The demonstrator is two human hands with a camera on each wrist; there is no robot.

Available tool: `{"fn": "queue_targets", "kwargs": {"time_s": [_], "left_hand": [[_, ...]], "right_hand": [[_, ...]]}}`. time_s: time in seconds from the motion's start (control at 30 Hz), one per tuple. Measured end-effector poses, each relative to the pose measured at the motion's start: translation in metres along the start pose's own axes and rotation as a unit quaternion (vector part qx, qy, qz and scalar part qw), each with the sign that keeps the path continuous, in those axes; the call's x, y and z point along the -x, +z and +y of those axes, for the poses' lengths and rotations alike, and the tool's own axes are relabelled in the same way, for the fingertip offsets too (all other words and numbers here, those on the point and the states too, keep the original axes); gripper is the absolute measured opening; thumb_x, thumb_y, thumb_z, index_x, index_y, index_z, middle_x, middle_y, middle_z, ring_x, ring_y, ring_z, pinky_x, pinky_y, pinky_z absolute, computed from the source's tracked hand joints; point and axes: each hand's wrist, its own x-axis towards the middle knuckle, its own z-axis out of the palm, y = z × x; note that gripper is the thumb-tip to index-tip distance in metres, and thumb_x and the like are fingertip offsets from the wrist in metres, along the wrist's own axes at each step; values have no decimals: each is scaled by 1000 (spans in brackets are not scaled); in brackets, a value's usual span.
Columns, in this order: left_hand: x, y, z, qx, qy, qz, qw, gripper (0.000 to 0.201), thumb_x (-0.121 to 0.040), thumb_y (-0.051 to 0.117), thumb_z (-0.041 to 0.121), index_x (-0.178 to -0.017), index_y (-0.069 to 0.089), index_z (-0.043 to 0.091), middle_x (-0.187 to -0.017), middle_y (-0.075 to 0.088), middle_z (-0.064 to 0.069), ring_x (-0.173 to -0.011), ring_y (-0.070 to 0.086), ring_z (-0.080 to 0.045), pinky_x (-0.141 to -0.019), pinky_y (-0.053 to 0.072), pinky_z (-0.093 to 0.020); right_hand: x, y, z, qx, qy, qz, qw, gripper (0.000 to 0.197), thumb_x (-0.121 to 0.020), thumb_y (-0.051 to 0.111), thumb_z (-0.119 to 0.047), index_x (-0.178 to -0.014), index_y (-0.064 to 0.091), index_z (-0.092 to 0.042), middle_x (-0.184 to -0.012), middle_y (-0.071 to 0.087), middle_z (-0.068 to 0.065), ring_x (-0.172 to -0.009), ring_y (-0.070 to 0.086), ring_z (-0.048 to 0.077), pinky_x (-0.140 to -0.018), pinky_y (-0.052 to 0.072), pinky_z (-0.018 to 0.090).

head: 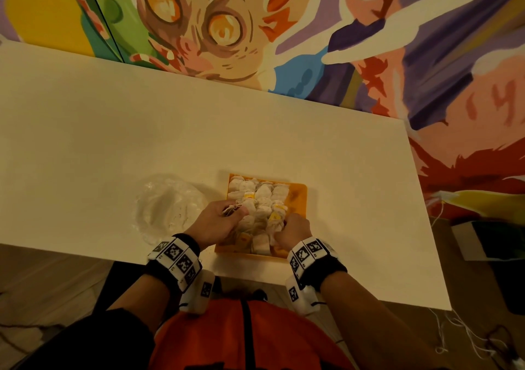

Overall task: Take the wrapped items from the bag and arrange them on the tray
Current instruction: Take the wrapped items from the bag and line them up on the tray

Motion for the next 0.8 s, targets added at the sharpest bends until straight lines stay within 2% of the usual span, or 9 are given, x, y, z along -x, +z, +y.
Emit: {"fn": "queue_targets", "kwargs": {"time_s": [0.1,0.27,0.43,0.47,0.53,0.6,0.63,0.7,0.8], "left_hand": [[0,0,0,1,0,1,1000,30,-95,58,29,-96,67,1,-59,49,0,-51,43,-13,-52,38,-29],[1,1,1,-9,8,5,1000,29,-96,58,28,-95,67,1,-59,50,0,-50,43,-11,-50,38,-27],[2,0,2,-11,8,6,1000,30,-95,58,30,-94,67,1,-59,50,0,-51,43,-12,-53,38,-29],[2,0,2,-10,8,7,1000,30,-95,58,30,-94,68,2,-59,51,0,-51,44,-12,-52,38,-30],[2,0,2,-10,7,8,1000,28,-95,59,30,-93,69,4,-60,51,-1,-51,44,-12,-52,39,-29],[2,0,2,-4,5,7,1000,24,-94,59,30,-91,70,8,-60,52,-1,-51,45,-12,-52,39,-29],[2,0,2,-1,4,6,1000,24,-94,60,29,-91,70,8,-61,52,-1,-52,45,-12,-52,39,-29],[3,0,3,-1,3,9,1000,24,-94,61,29,-91,69,6,-63,54,-2,-54,46,-13,-52,40,-28],[4,0,4,3,2,10,1000,22,-93,61,26,-91,69,5,-65,54,-2,-56,47,-13,-52,40,-28]], "right_hand": [[-2,1,4,-11,7,1,1000,46,-84,70,-22,-123,54,-4,-120,61,17,-111,59,31,-82,51,34],[-8,1,3,-36,-6,11,999,57,-85,66,-19,-136,43,-4,-131,55,17,-117,56,30,-81,46,28],[-9,4,1,-48,-43,28,998,69,-82,67,-22,-141,37,-2,-142,44,22,-126,48,35,-98,46,36],[-7,3,1,-45,-48,31,997,68,-83,66,-21,-141,37,-2,-143,42,23,-127,46,35,-98,45,35],[-4,1,3,-48,-52,31,997,66,-86,64,-17,-143,34,-2,-145,41,21,-125,49,32,-88,46,26],[-1,-3,4,-64,-51,12,997,66,-87,62,-15,-145,32,-5,-141,46,19,-112,58,29,-73,49,19],[-1,-5,4,-74,-52,-2,996,63,-88,61,-14,-144,33,-7,-135,52,18,-104,63,28,-69,51,22],[3,-12,4,-71,-60,-20,995,49,-90,59,-13,-137,44,-9,-124,60,15,-100,64,29,-76,55,32],[7,-20,6,-53,-57,-33,996,38,-90,59,-15,-127,51,-10,-121,61,14,-106,62,30,-82,54,34]]}}
